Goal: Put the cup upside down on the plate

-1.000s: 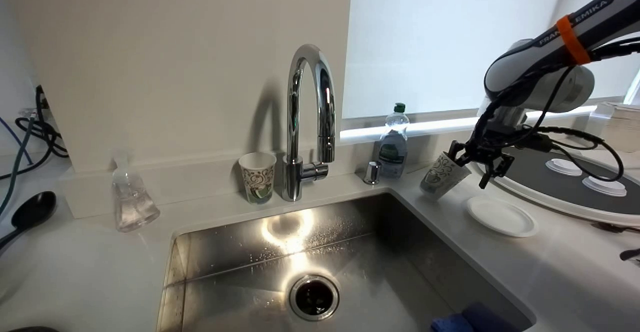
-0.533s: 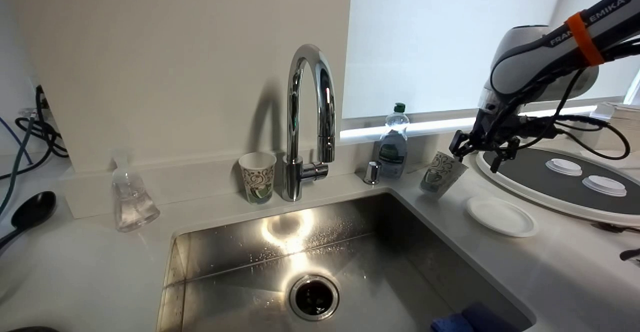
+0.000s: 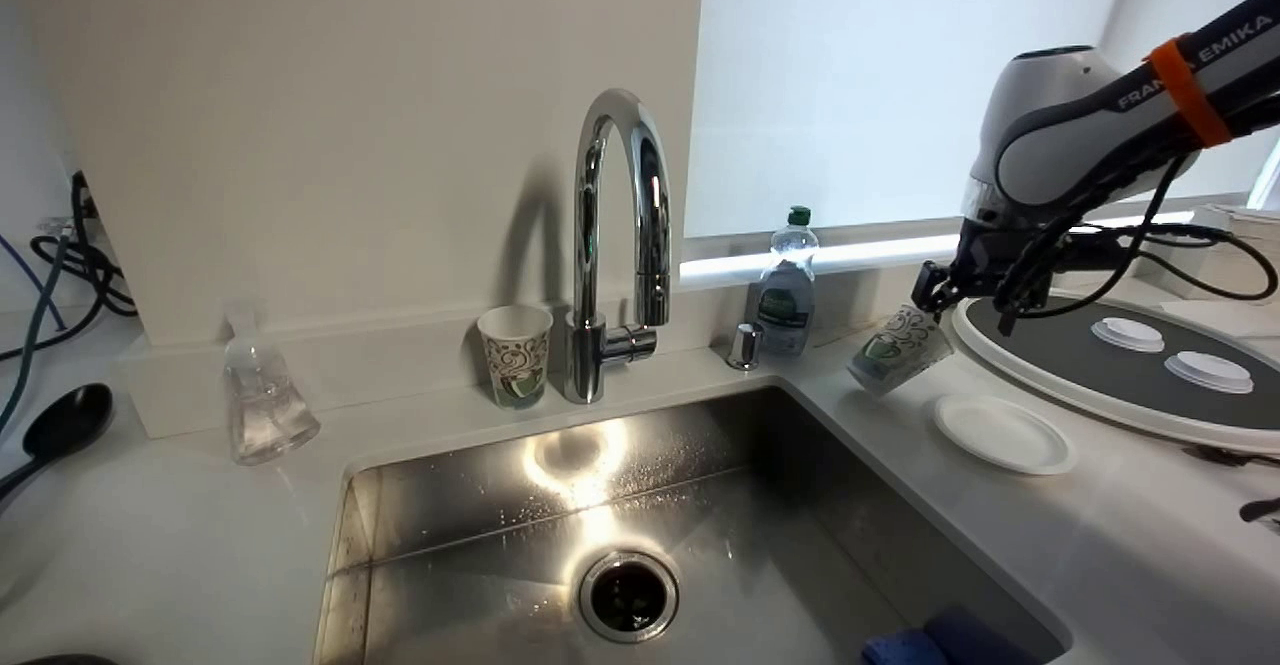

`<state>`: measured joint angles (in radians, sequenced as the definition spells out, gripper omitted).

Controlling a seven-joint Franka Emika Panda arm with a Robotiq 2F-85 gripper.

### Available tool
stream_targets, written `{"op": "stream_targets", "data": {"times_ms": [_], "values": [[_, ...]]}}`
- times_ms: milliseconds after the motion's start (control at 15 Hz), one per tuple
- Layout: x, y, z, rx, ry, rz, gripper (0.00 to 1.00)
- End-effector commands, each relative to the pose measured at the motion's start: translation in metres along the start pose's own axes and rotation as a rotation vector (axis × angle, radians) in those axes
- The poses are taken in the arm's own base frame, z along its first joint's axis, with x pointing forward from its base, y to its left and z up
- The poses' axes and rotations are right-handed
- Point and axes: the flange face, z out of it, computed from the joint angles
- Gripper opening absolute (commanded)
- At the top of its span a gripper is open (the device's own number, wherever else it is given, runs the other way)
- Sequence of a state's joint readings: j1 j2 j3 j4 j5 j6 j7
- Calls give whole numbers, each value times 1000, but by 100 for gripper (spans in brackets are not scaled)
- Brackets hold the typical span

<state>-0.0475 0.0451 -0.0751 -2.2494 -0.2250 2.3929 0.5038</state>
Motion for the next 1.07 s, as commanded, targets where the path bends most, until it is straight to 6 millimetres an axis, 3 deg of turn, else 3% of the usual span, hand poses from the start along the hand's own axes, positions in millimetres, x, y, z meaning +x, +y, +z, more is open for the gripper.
{"op": "stream_targets", "data": {"times_ms": [0, 467, 1000], "values": [[2, 7, -3, -71, 32, 16, 100], [9, 14, 2, -136, 93, 94, 100], [17, 14, -26, -151, 80, 342, 100]]}}
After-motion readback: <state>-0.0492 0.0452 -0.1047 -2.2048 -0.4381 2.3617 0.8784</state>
